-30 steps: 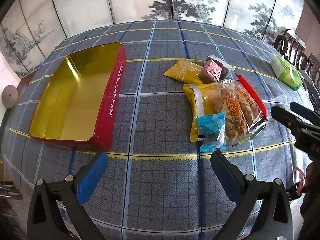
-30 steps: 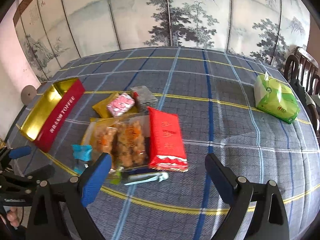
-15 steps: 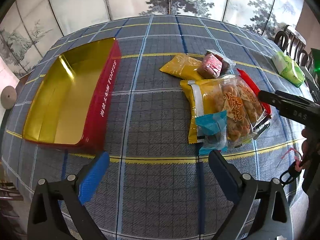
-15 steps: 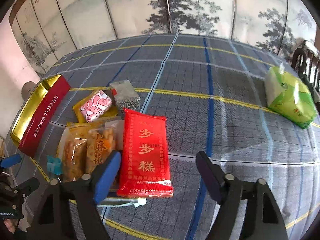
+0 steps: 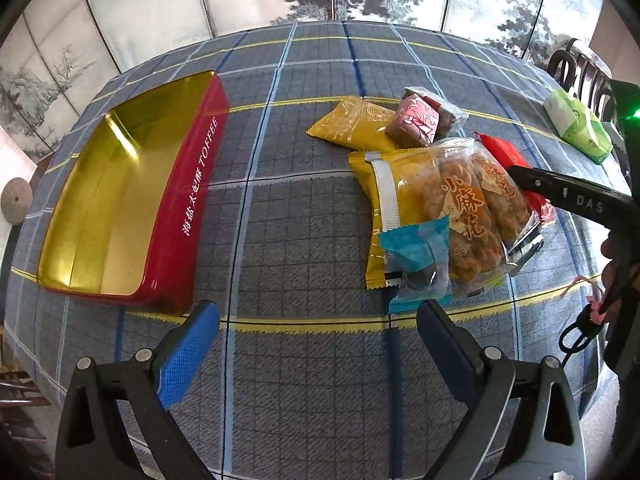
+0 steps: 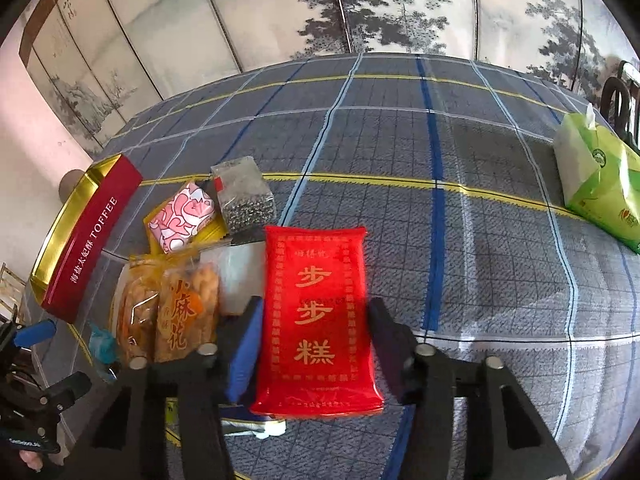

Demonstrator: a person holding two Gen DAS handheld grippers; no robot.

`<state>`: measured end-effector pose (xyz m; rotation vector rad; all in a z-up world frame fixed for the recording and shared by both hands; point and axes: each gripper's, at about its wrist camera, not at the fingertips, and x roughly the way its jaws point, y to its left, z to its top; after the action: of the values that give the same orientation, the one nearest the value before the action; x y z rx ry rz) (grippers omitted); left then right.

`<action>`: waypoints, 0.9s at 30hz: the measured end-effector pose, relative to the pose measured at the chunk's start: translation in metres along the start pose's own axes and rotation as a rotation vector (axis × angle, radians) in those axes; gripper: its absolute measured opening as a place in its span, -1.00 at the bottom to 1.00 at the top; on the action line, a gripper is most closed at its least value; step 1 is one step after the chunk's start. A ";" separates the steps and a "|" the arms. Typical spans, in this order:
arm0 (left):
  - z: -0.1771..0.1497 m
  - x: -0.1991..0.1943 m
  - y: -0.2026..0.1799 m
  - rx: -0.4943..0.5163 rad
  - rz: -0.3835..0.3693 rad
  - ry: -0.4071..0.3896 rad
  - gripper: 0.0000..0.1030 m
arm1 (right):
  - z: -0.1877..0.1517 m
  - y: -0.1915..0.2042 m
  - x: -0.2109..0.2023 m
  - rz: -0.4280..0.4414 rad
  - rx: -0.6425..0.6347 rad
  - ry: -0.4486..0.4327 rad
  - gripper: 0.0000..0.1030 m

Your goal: Organize snacks

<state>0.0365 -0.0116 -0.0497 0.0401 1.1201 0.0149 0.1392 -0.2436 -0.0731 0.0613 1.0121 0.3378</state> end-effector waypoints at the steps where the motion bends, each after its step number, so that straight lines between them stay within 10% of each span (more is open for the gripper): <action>1: 0.000 0.000 -0.001 0.001 0.000 -0.001 0.89 | -0.001 -0.001 -0.001 0.002 -0.001 0.003 -0.02; 14: -0.001 -0.005 -0.004 -0.022 -0.056 -0.013 0.88 | -0.003 -0.003 0.004 -0.182 -0.084 -0.060 -0.09; 27: 0.011 -0.004 -0.012 -0.067 -0.141 -0.019 0.24 | -0.012 -0.045 -0.007 -0.291 0.037 -0.130 -0.12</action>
<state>0.0441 -0.0241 -0.0420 -0.0984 1.1005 -0.0733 0.1367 -0.2899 -0.0828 -0.0304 0.8843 0.0488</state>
